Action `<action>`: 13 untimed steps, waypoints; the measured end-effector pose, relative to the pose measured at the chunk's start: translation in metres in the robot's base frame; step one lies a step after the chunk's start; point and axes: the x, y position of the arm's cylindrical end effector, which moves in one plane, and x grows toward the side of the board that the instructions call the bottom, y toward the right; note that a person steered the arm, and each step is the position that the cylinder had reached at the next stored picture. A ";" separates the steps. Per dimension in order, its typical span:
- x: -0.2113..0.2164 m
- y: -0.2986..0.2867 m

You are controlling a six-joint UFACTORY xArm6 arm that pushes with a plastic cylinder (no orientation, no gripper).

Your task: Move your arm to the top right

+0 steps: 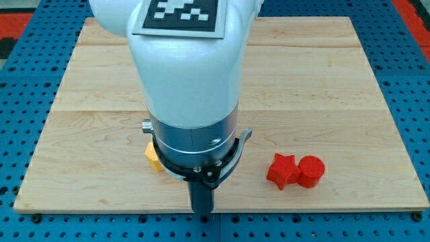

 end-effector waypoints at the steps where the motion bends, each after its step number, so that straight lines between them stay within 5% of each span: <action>1: 0.000 0.000; 13: -0.123 0.014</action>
